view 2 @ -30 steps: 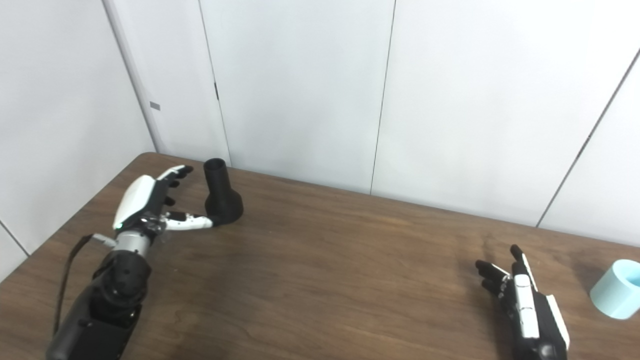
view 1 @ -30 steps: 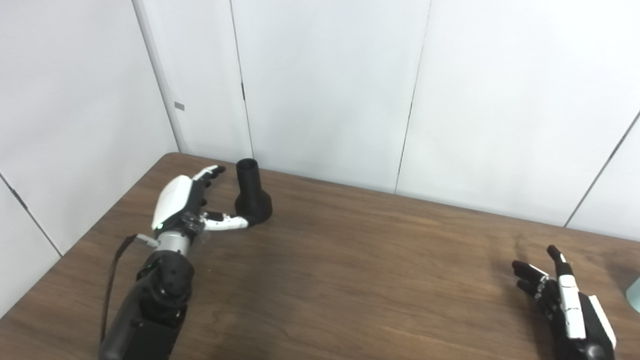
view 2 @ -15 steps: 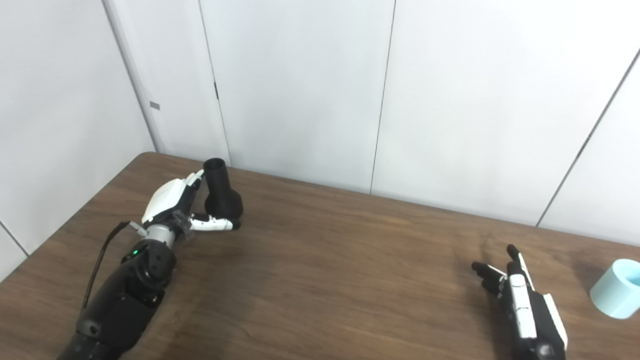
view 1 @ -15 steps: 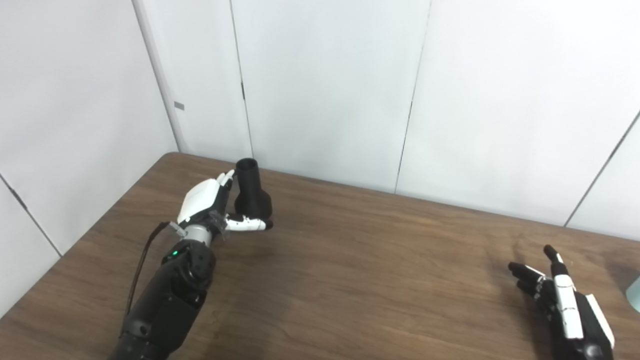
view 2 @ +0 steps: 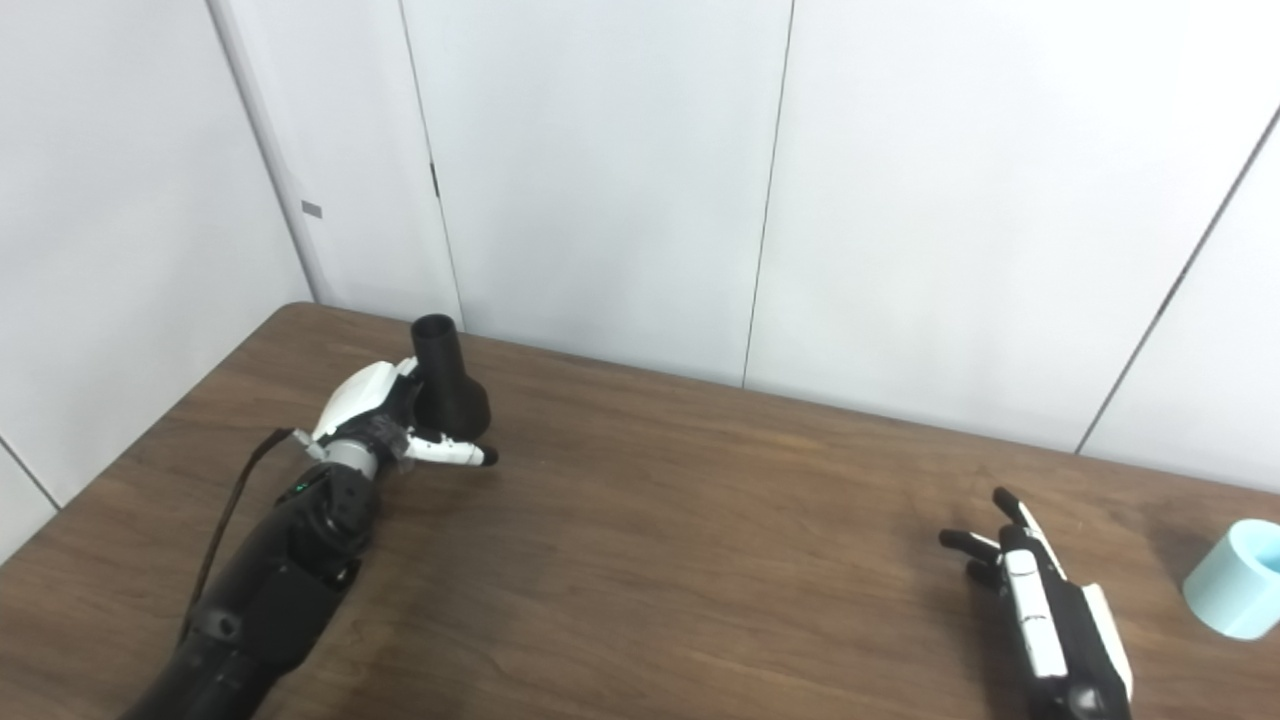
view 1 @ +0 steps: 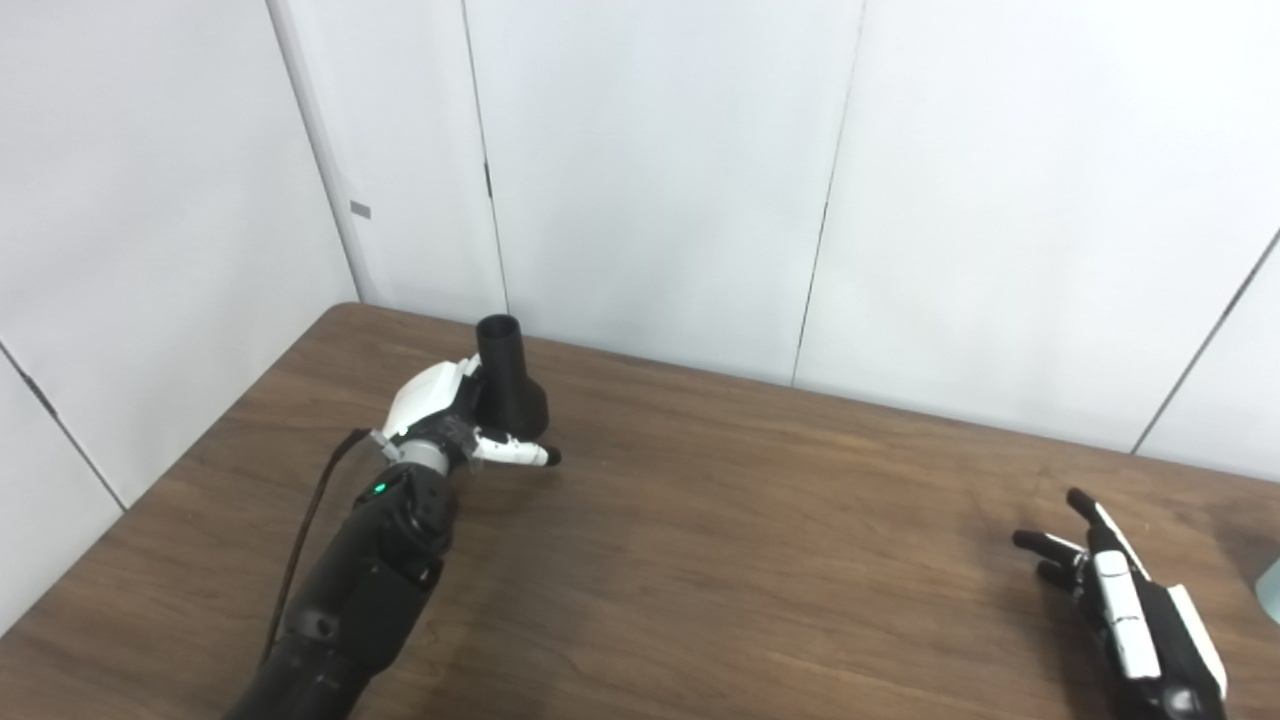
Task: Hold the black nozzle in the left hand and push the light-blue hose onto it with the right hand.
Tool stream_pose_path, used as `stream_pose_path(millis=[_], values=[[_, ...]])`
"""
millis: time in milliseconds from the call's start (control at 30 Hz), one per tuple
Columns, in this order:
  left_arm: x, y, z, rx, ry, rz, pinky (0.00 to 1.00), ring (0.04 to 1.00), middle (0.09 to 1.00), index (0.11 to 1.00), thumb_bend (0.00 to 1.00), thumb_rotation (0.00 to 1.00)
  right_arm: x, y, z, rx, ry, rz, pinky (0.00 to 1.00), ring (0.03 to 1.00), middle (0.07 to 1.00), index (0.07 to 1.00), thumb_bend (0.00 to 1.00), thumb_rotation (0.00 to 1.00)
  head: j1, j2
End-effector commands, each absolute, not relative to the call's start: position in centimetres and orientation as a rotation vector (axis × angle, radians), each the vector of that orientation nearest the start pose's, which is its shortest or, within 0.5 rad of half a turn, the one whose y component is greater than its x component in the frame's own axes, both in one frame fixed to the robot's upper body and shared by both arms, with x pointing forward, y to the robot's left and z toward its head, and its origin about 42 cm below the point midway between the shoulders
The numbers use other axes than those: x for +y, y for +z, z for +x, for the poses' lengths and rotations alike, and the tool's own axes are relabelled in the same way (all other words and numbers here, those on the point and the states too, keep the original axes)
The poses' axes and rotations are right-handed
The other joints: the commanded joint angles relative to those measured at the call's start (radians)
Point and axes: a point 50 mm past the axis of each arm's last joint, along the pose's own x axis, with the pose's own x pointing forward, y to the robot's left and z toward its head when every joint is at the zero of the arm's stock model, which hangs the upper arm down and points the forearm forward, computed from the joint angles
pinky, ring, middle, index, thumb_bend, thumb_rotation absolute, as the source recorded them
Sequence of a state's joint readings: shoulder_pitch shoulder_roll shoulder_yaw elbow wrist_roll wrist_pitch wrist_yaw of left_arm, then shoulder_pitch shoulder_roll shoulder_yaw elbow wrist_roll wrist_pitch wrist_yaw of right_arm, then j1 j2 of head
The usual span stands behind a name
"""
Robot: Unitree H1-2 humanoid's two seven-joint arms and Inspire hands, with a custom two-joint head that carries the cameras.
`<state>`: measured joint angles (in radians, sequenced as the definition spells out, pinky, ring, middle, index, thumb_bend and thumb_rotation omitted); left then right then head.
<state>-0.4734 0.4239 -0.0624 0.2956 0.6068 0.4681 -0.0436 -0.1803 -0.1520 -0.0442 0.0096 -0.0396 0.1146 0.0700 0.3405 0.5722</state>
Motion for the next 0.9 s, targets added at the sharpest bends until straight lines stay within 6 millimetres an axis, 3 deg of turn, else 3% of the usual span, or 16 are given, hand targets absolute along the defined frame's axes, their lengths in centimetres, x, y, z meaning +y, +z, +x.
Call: stream_pose_path(millis=[0, 167, 300, 533, 633, 667, 700, 867], values=[[35.0, 21.6, 44.2, 0.211, 0.287, 1.021, 1.00, 0.964, 0.966, 0.951, 1.00, 0.28, -26.4, 14.9, 34.2, -0.070, 0.032, -0.187, 0.99, 0.813, 0.722, 0.926, 0.35, 1.00, 0.000, 0.001], [35.1, 20.8, 44.5, 0.245, 0.298, 1.052, 0.95, 0.908, 0.906, 0.899, 1.00, 0.28, -26.5, 14.9, 34.1, -0.064, 0.042, -0.182, 1.00, 0.805, 0.730, 0.926, 0.37, 1.00, 0.003, 0.008], [35.2, 20.5, 44.6, 0.258, 0.311, 1.047, 0.85, 0.854, 0.844, 0.835, 0.97, 0.25, -26.6, 14.8, 34.1, -0.070, 0.039, -0.178, 0.92, 0.796, 0.719, 0.910, 0.37, 1.00, 0.002, 0.012], [35.5, 20.2, 44.4, 0.245, 0.344, 1.026, 0.78, 0.832, 0.797, 0.723, 0.91, 0.18, -26.7, 14.7, 34.2, -0.085, 0.041, -0.182, 0.89, 0.793, 0.700, 0.883, 0.37, 1.00, -0.005, 0.014], [35.5, 20.2, 44.3, 0.228, 0.369, 1.017, 0.71, 0.806, 0.764, 0.629, 0.83, 0.10, -26.6, 14.8, 34.3, -0.084, 0.036, -0.162, 0.84, 0.776, 0.686, 0.865, 0.38, 1.00, -0.005, 0.014], [35.5, 20.2, 44.3, 0.221, 0.379, 1.005, 0.67, 0.783, 0.738, 0.549, 0.65, 0.08, -26.6, 14.8, 34.3, -0.082, 0.035, -0.155, 0.87, 0.781, 0.682, 0.860, 0.37, 1.00, -0.005, 0.014], [35.5, 20.2, 44.3, 0.207, 0.388, 0.989, 0.65, 0.764, 0.714, 0.520, 0.59, 0.07, -26.6, 14.8, 34.3, -0.081, 0.035, -0.151, 0.89, 0.782, 0.681, 0.859, 0.37, 1.00, -0.005, 0.014], [35.3, 20.0, 43.9, 0.148, 0.410, 0.964, 0.70, 0.706, 0.653, 0.484, 0.52, 0.05, -26.5, 14.9, 34.2, -0.079, 0.034, -0.133, 0.84, 0.776, 0.671, 0.856, 0.37, 1.00, -0.006, 0.019]])
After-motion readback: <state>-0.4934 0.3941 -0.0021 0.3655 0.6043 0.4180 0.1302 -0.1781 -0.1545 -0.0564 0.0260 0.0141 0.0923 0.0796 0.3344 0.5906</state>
